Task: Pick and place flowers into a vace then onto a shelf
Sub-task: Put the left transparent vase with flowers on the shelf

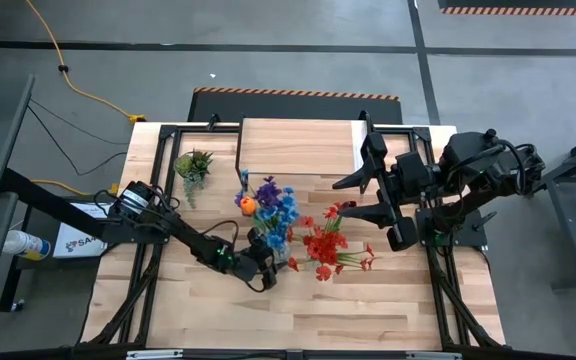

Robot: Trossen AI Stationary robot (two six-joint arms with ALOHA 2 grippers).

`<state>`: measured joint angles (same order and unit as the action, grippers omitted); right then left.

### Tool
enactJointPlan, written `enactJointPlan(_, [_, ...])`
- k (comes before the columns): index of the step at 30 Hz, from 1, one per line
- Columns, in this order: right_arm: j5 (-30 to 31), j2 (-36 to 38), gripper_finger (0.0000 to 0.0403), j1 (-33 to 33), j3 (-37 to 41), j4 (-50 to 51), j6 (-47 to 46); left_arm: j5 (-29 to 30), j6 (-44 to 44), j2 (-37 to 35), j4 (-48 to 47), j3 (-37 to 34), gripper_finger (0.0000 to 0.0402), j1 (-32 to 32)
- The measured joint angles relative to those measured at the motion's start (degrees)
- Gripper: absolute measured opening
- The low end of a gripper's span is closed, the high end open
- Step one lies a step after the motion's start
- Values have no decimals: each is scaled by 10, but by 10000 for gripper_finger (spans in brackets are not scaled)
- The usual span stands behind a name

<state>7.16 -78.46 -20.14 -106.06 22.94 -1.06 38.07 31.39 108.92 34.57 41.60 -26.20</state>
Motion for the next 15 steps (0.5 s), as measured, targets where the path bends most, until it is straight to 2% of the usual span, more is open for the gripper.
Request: enactJointPlan(15, [0, 0, 193, 0, 0, 1, -4, 7, 34, 0, 1, 0, 317, -1])
